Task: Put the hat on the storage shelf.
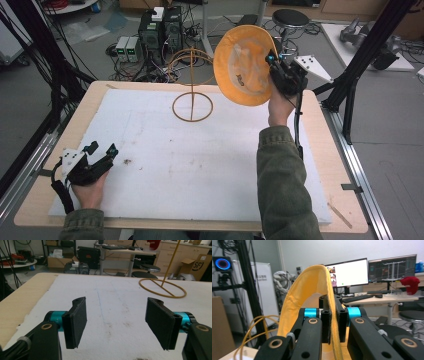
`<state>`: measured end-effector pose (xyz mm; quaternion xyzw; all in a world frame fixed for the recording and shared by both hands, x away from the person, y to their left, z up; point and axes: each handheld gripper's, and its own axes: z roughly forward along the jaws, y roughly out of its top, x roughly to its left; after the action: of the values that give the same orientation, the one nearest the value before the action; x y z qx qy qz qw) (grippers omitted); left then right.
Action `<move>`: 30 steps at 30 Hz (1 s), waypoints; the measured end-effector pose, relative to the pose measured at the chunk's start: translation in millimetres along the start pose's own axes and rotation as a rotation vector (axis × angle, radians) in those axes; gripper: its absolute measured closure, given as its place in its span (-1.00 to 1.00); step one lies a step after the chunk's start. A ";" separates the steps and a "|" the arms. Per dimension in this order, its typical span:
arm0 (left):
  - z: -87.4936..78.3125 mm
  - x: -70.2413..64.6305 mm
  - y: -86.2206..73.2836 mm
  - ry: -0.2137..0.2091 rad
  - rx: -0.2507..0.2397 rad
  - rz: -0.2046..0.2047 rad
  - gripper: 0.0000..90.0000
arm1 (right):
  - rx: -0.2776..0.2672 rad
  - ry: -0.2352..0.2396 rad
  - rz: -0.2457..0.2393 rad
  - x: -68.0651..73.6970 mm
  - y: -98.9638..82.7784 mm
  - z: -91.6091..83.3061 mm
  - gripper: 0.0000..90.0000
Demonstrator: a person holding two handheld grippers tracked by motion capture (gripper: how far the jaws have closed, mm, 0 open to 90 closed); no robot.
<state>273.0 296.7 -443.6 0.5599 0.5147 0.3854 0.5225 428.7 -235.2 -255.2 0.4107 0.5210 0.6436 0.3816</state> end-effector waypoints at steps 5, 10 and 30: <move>-1.3 1.0 0.3 0.004 -0.013 -0.007 -0.25 | -0.009 -0.043 -0.024 6.8 -2.1 14.7 0.93; -1.4 2.4 0.0 0.005 -0.012 -0.013 -0.25 | -0.002 -0.086 -0.007 1.4 -8.6 22.6 0.93; 0.2 2.0 0.5 -0.007 -0.027 -0.022 -0.25 | 0.037 -0.141 -0.113 62.2 -6.0 66.4 0.92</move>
<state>273.7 298.7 -443.4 0.5486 0.5139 0.3845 0.5359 467.4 -153.3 -245.0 0.4318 0.5269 0.5809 0.4455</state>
